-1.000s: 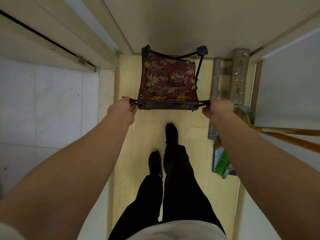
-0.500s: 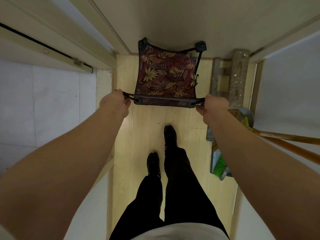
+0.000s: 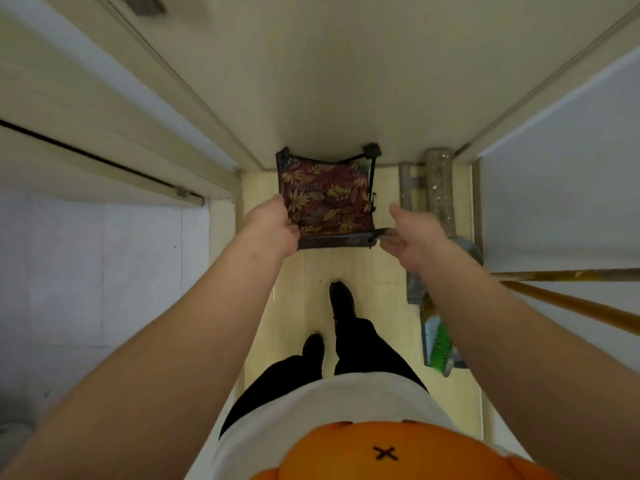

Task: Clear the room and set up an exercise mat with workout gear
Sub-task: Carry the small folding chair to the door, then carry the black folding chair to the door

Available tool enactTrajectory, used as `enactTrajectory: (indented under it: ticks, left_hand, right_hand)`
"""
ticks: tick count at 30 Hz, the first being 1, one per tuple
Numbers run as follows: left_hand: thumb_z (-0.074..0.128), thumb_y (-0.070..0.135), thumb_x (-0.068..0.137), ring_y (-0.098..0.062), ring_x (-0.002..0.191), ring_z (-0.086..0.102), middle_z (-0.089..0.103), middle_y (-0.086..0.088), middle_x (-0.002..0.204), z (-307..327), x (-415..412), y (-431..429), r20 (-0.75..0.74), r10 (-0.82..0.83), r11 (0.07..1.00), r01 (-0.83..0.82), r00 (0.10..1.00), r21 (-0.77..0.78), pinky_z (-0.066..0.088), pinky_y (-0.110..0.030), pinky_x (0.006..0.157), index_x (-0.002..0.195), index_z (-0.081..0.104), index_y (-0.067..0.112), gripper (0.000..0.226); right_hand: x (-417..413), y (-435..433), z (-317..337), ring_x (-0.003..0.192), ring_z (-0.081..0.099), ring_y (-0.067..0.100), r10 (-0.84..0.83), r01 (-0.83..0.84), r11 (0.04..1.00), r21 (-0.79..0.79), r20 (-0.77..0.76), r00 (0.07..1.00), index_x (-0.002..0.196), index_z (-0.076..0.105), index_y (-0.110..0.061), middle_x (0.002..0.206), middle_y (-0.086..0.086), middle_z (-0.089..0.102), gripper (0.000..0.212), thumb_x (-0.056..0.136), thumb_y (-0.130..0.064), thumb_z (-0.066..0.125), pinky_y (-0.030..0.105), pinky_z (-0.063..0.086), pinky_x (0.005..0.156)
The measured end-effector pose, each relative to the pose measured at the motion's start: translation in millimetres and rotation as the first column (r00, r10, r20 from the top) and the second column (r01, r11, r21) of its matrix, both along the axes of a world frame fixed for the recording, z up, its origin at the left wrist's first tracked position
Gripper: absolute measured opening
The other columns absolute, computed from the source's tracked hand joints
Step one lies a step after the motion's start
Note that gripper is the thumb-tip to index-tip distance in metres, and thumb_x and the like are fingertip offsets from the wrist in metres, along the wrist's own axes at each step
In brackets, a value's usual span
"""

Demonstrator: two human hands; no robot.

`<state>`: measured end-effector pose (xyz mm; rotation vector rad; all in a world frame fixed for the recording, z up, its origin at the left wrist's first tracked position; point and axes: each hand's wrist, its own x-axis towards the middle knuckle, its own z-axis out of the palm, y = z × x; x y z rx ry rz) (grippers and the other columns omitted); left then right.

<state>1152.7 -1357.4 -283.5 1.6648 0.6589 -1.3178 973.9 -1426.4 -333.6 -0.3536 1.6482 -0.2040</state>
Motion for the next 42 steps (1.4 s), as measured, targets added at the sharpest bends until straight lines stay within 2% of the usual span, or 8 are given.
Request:
enactTrajectory:
  ticks: [2, 6, 13, 16, 24, 32, 35, 42]
  left_hand:
    - [0.045, 0.032, 0.106, -0.030, 0.140, 0.041, 0.038, -0.019, 0.154, 33, 0, -14, 0.018, -0.043, 0.994, 0.045, 0.999, -0.099, 0.035, -0.035, 0.115, 0.150, 0.034, 0.000, 0.055]
    - [0.043, 0.031, 0.107, -0.031, 0.144, 0.036, 0.033, -0.019, 0.157, 105, 3, -42, 0.113, -0.093, 0.948, 0.123, 0.989, -0.293, 0.029, -0.039, 0.119, 0.154, 0.023, 0.000, 0.059]
    - [0.039, 0.024, 0.108, -0.032, 0.145, 0.034, 0.031, -0.021, 0.158, 201, -1, -88, 0.102, -0.199, 0.822, 0.223, 0.975, -0.523, 0.029, -0.041, 0.119, 0.154, 0.020, -0.003, 0.056]
    - [0.039, 0.022, 0.108, -0.033, 0.143, 0.037, 0.034, -0.021, 0.156, 231, -9, -101, 0.088, -0.297, 0.743, 0.288, 0.951, -0.604, 0.031, -0.041, 0.118, 0.153, 0.022, -0.004, 0.054]
    - [0.052, 0.019, 0.103, -0.022, 0.125, 0.059, 0.053, -0.016, 0.144, 300, -35, -114, 0.361, -0.540, 0.318, 0.582, 0.760, -0.749, 0.047, -0.032, 0.104, 0.146, 0.041, -0.001, 0.049]
    - [0.061, 0.037, 0.095, 0.007, 0.125, 0.053, 0.058, 0.016, 0.139, 361, -112, -89, 0.990, -0.131, -0.596, 0.793, 0.056, -0.124, 0.042, -0.023, 0.109, 0.145, 0.051, 0.028, 0.051]
    - [0.049, 0.047, 0.098, -0.001, 0.138, 0.040, 0.043, 0.017, 0.151, 370, -148, -66, 0.923, 0.354, -0.642, 0.677, -0.155, 0.360, 0.024, -0.016, 0.112, 0.152, 0.036, 0.038, 0.057]
    - [0.047, 0.022, 0.104, -0.017, 0.133, 0.052, 0.056, -0.007, 0.143, 370, -234, 3, 0.681, 0.731, -0.602, 0.506, 0.037, 0.618, 0.033, -0.027, 0.112, 0.146, 0.048, 0.008, 0.043]
  right_hand:
    - [-4, -6, 35, 0.104, 0.063, 0.029, 0.001, 0.003, 0.998, -0.058, 0.064, 0.998, 0.118, 0.059, 0.001, 0.113, 0.017, 0.059, 0.035, 0.099, -0.028, 0.063, 0.038, 0.055, 0.095]
    - [-14, -26, 110, 0.109, 0.058, 0.029, -0.058, 0.097, 0.970, -0.223, 0.172, 0.983, 0.145, 0.040, 0.005, 0.142, 0.023, 0.050, 0.059, 0.100, -0.027, 0.062, 0.034, 0.051, 0.094]
    - [-21, -46, 247, 0.123, 0.058, 0.029, -0.194, 0.329, 0.803, -0.497, 0.304, 0.933, 0.143, 0.043, 0.002, 0.140, 0.016, 0.053, 0.053, 0.101, -0.025, 0.060, 0.041, 0.049, 0.107]
    - [-25, -37, 288, 0.108, 0.066, 0.022, -0.238, 0.395, 0.703, -0.591, 0.328, 0.914, 0.108, 0.059, -0.006, 0.120, 0.013, 0.063, 0.024, 0.098, -0.028, 0.064, 0.037, 0.054, 0.099]
    - [-46, 20, 376, 0.113, 0.067, 0.018, -0.472, 0.465, 0.429, -0.774, 0.248, 0.846, 0.140, 0.051, 0.001, 0.117, 0.007, 0.068, 0.050, 0.099, -0.026, 0.062, 0.039, 0.053, 0.102]
    - [-86, 102, 426, 0.122, 0.056, -0.006, -0.674, -0.139, 0.431, -0.891, -0.421, 0.608, 0.147, 0.050, -0.027, 0.139, -0.016, 0.059, 0.056, 0.096, -0.046, 0.062, 0.016, 0.043, 0.103]
    - [-102, 151, 433, 0.122, 0.057, -0.006, -0.747, -0.101, 0.458, -0.883, -0.443, 0.496, 0.145, 0.052, -0.030, 0.138, -0.016, 0.060, 0.055, 0.094, -0.044, 0.064, 0.025, 0.044, 0.108]
    - [-128, 268, 438, 0.124, 0.057, 0.002, -0.784, -0.072, 0.597, -0.799, -0.600, 0.157, 0.147, 0.047, -0.039, 0.138, -0.014, 0.060, 0.056, 0.094, -0.051, 0.060, 0.038, 0.047, 0.108]
